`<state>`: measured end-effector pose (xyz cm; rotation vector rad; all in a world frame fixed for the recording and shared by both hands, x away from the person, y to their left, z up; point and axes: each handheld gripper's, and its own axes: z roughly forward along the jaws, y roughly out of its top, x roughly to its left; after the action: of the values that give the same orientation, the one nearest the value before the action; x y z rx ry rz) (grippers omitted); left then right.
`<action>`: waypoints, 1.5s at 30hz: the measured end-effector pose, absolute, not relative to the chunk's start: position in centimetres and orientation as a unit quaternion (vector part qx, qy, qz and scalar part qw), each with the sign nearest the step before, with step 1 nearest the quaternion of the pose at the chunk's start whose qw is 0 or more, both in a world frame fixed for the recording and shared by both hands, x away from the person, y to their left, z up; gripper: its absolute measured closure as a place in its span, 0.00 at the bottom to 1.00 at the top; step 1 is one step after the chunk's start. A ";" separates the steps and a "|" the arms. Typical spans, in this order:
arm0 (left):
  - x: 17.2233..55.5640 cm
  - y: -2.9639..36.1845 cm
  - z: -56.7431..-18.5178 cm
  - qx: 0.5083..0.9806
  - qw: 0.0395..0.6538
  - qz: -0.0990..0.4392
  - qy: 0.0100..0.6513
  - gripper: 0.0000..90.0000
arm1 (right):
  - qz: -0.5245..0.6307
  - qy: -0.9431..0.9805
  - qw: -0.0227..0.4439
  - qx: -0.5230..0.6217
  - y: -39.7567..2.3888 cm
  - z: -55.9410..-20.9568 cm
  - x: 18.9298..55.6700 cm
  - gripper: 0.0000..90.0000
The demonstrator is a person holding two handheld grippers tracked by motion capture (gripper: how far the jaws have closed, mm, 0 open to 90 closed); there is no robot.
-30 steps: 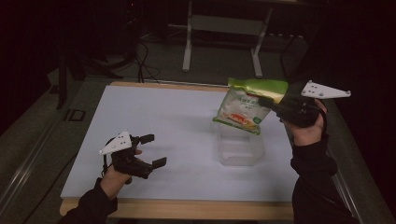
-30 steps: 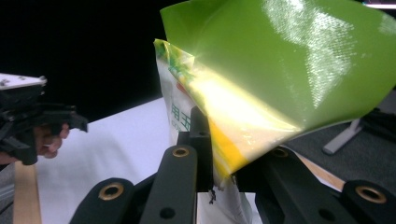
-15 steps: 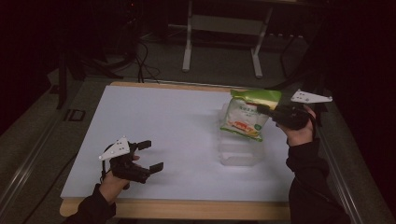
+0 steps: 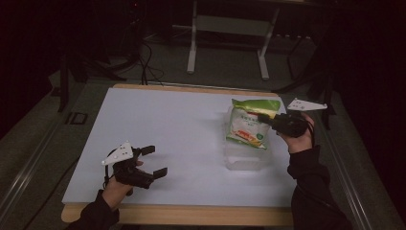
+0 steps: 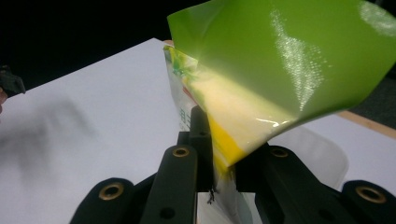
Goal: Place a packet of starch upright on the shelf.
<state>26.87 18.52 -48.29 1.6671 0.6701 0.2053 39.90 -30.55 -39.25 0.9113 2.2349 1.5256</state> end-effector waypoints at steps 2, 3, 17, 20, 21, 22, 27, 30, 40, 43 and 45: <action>26.9 18.5 -48.4 0.724 0.619 0.089 0.291 0.02 | 0.530 0.775 0.136 0.317 -30.5 -39.8 40.0 0.91; 26.9 18.5 -48.4 0.726 0.617 0.090 0.290 0.02 | 0.528 0.776 0.132 0.319 -30.6 -40.1 40.1 0.91; 27.1 18.4 -48.9 0.730 0.613 0.082 0.292 0.02 | 0.517 0.768 0.110 0.361 -32.1 -44.2 40.9 0.91; 27.2 18.3 -48.9 0.730 0.613 0.082 0.292 0.02 | 0.511 0.773 0.116 0.357 -31.9 -44.1 40.8 0.90; 27.2 18.3 -48.9 0.730 0.612 0.082 0.292 0.02 | 0.510 0.773 0.116 0.359 -31.9 -44.1 40.8 0.89; 27.2 18.3 -48.9 0.731 0.611 0.083 0.292 0.02 | 0.510 0.773 0.116 0.360 -31.9 -44.1 40.8 0.89; 27.1 18.2 -49.0 0.732 0.610 0.082 0.290 0.02 | 0.510 0.768 0.121 0.368 -31.9 -44.1 40.6 0.74; 27.1 18.1 -49.0 0.734 0.609 0.082 0.289 0.02 | 0.508 0.765 0.134 0.373 -31.9 -43.8 40.4 0.63; 27.0 17.9 -48.8 0.736 0.608 0.085 0.284 0.02 | 0.520 0.732 0.204 0.390 -32.8 -41.5 38.6 0.19; 27.0 17.9 -48.8 0.736 0.609 0.085 0.284 0.02 | 0.532 0.721 0.217 0.387 -32.8 -40.4 37.7 0.16; 27.0 17.9 -48.8 0.736 0.608 0.086 0.284 0.02 | 0.539 0.718 0.224 0.379 -32.5 -39.7 37.1 0.15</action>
<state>27.00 17.90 -48.81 1.7008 0.6553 0.1985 37.08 -32.55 -39.68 1.0472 1.9807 1.4878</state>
